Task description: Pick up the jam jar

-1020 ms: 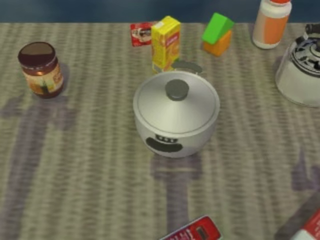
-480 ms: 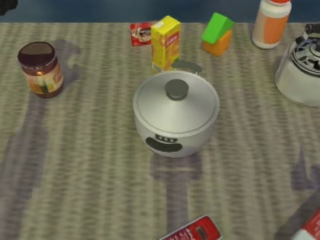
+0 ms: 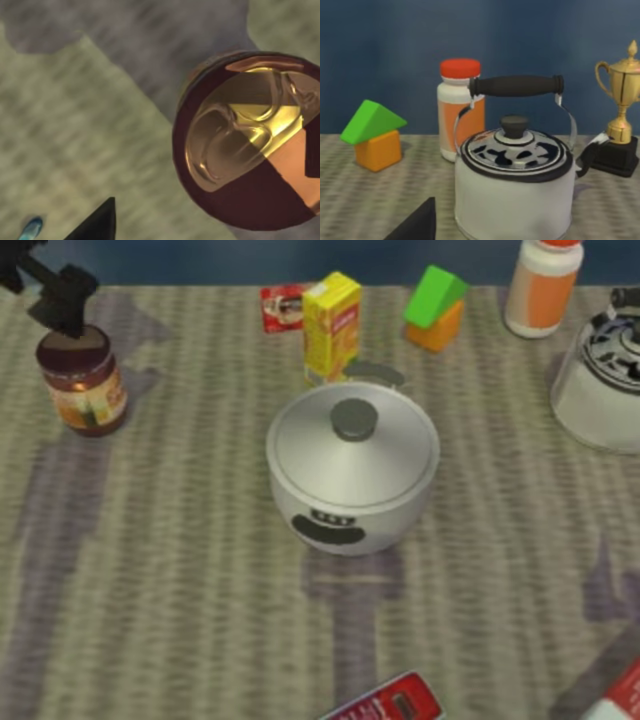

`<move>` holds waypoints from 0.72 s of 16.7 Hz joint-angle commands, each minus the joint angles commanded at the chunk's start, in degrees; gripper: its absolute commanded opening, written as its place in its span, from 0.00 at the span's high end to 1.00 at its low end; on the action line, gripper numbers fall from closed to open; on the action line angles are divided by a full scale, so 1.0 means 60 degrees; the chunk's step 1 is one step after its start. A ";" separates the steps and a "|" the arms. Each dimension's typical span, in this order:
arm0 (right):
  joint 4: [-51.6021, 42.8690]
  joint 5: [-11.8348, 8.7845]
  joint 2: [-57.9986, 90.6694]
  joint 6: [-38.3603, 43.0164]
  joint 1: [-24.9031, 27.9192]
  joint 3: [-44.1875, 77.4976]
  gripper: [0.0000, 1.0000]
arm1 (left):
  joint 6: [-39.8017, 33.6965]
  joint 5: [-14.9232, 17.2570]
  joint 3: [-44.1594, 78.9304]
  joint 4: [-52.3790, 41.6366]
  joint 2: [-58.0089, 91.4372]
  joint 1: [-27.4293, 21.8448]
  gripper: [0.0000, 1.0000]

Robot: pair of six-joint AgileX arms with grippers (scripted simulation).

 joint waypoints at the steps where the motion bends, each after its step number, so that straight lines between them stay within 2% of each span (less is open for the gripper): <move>1: 0.0000 0.0000 0.0000 0.0000 0.0000 0.0000 0.00 | 0.0149 -0.0009 0.0562 -0.0317 0.0553 0.0006 0.00; 5: 0.0000 0.0000 0.0000 0.0000 0.0000 0.0000 0.00 | 0.0524 -0.0052 0.1994 -0.1116 0.1961 0.0032 0.00; 12: 0.0000 0.0000 0.0000 0.0000 0.0000 0.0000 0.00 | 0.0565 -0.0061 0.2170 -0.1207 0.2175 0.0043 0.00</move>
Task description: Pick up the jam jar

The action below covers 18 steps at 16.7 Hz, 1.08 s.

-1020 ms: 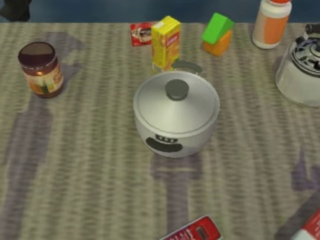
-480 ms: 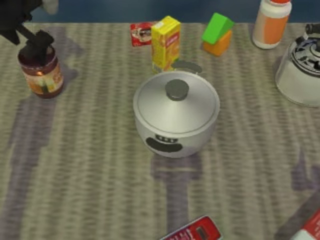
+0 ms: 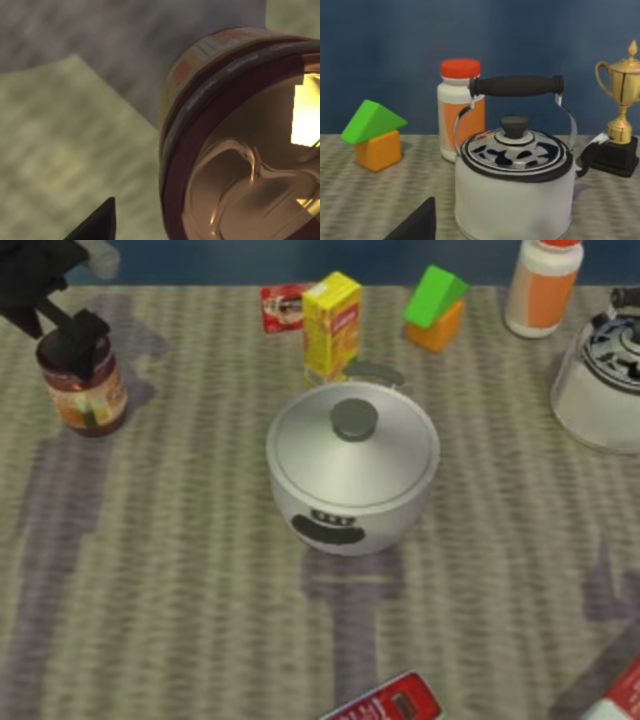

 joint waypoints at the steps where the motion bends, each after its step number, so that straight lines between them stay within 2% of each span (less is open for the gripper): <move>1: 0.0000 0.0000 0.0000 0.0000 0.0000 0.0000 0.00 | 0.0001 -0.0001 -0.0030 0.0025 -0.0010 -0.0003 0.00; 4: 0.0000 0.0000 0.0000 0.0000 0.0000 0.0000 0.00 | -0.0009 -0.0010 -0.0719 0.0569 -0.0207 -0.0024 0.00; 10: 0.0000 0.0000 0.0000 0.0000 0.0000 0.0000 0.00 | -0.0045 -0.0023 -0.3440 0.2489 -0.0900 -0.0058 0.00; 16: 0.0000 0.0000 0.0000 0.0000 0.0000 0.0000 0.00 | -0.0050 -0.0024 -0.3765 0.2786 -0.0983 -0.0061 0.00; 18: 0.0000 0.0000 0.0000 0.0000 0.0000 0.0000 0.00 | -0.0050 -0.0024 -0.3765 0.2786 -0.0983 -0.0061 0.15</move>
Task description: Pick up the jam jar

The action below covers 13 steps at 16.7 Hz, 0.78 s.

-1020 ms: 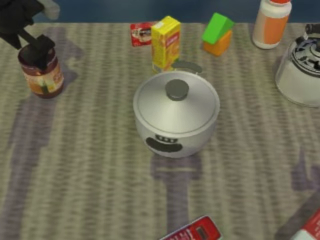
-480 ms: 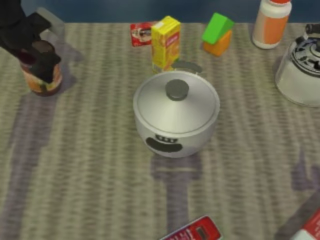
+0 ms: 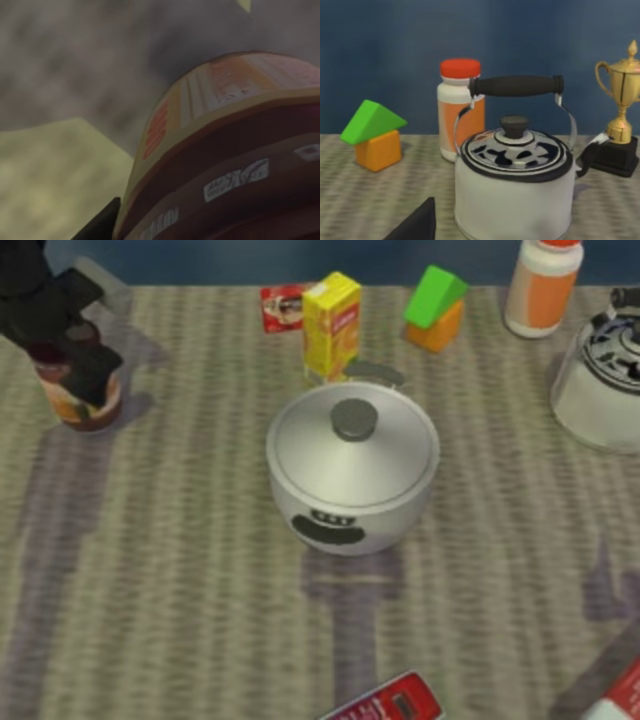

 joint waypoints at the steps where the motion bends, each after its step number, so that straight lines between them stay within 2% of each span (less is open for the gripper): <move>1: 0.0000 0.0000 0.0000 0.0000 0.0000 0.0000 0.00 | 0.0000 0.0000 0.0000 0.0000 0.0000 0.0000 0.23; 11: 0.0000 0.0000 0.0000 0.0000 0.0000 0.0000 0.00 | 0.0000 0.0000 0.0000 0.0000 0.0000 0.0000 0.98; 13: 0.0000 0.0000 0.0000 0.0000 0.0000 0.0000 0.00 | 0.0000 0.0000 0.0000 0.0000 0.0000 0.0000 1.00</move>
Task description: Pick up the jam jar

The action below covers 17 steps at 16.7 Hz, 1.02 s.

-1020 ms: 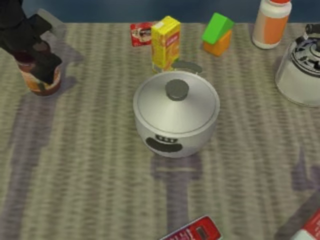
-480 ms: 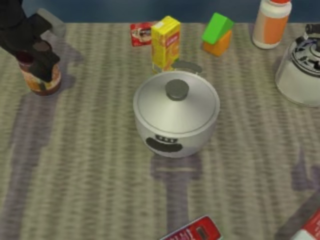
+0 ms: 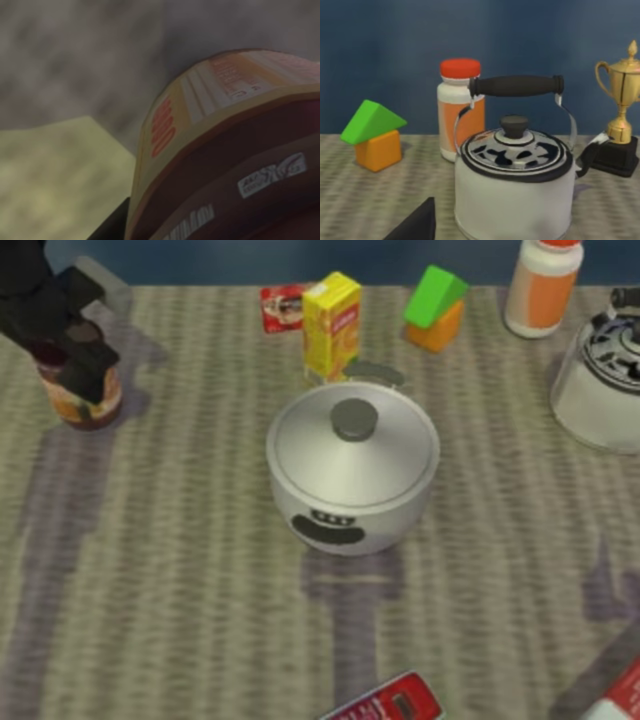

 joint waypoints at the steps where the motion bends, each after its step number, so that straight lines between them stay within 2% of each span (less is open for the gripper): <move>1: 0.0000 0.0000 0.0000 0.0000 0.0000 0.0000 0.00 | 0.0000 0.0000 0.0000 0.0000 0.0000 0.0000 1.00; 10: 0.0000 0.0000 0.0000 0.0000 0.0000 0.0000 0.00 | 0.0008 -0.0015 -0.0363 0.0018 -0.0361 0.0053 1.00; 17: 0.0000 0.0000 0.0000 0.0000 0.0000 0.0000 0.00 | 0.0005 -0.0060 -0.3885 0.0138 -0.3834 0.0214 1.00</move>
